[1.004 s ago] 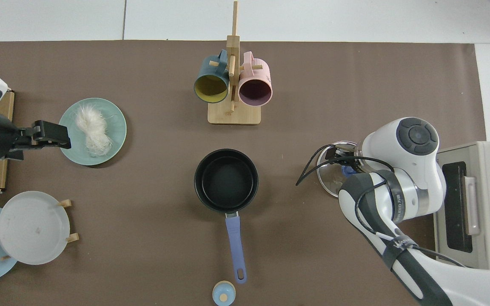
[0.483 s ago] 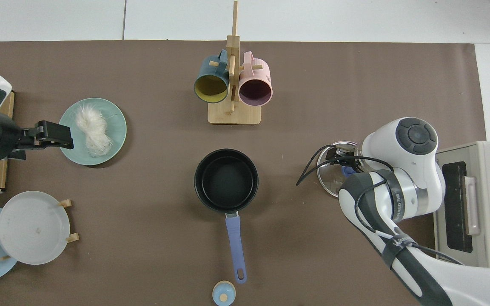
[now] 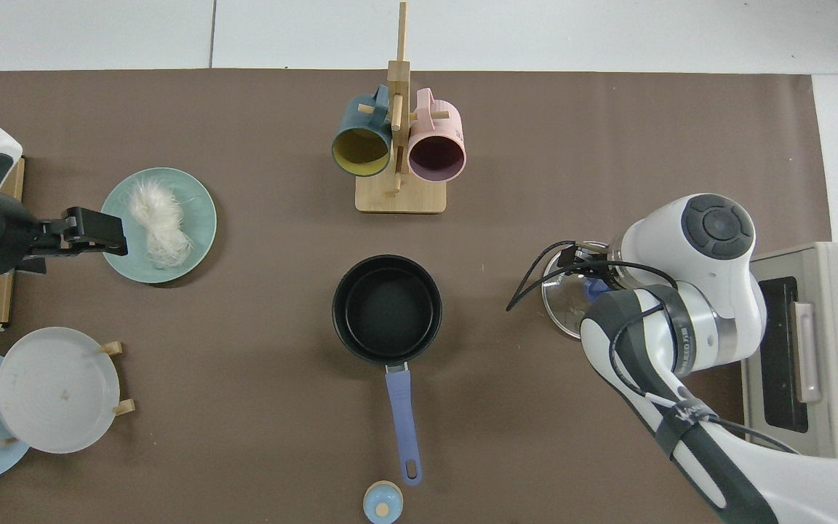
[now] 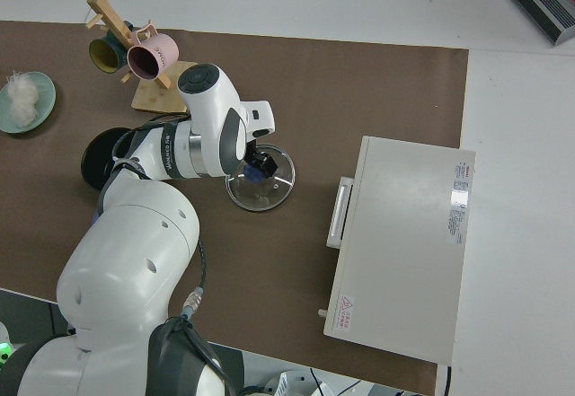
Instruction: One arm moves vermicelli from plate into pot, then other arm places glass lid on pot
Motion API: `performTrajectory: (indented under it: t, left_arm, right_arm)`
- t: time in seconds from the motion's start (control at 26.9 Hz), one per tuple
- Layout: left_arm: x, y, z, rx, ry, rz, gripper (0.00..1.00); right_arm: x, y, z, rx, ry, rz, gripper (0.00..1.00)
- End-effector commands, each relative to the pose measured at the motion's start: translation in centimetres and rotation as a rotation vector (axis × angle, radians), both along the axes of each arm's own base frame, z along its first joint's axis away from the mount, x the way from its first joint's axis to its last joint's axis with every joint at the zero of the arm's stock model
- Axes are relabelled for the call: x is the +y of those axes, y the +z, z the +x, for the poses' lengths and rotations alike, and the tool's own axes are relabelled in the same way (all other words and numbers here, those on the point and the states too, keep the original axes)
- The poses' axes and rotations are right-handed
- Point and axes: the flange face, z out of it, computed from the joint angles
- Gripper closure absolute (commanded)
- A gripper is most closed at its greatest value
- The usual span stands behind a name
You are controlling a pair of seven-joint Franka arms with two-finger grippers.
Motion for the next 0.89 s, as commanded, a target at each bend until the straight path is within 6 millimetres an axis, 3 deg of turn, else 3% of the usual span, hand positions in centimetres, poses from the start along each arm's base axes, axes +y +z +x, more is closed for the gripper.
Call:
performTrajectory:
  t: [0.0, 0.11, 0.3, 0.41, 0.63, 0.85]
  left_arm:
    - [2.9, -5.3, 2.3, 0.001, 0.033, 0.002, 0.0]
    - [3.4, -8.2, 4.0, -0.004, 0.005, 0.003, 0.0]
    - [3.1, -8.6, 4.7, -0.042, -0.002, 0.005, 0.0]
    - [3.7, -9.9, 5.3, -0.037, 0.002, 0.005, 0.0]
    - [5.6, -12.4, 7.1, -0.081, -0.025, 0.016, 0.0]
    - [5.4, -17.9, 9.6, -0.102, -0.036, 0.019, 0.0]
  right_arm:
    - [-0.5, -1.0, -0.5, -0.008, -0.015, -0.001, 0.02]
    - [-0.6, -1.2, -0.5, -0.004, -0.007, -0.001, 0.05]
    - [-0.5, -1.3, -0.7, -0.001, -0.006, -0.001, 0.12]
    - [-0.5, -1.3, -0.8, -0.001, -0.003, -0.001, 0.29]
    - [-0.3, -1.4, -0.9, 0.002, 0.002, -0.001, 0.42]
    - [0.4, -1.0, -0.8, 0.005, -0.008, -0.002, 0.67]
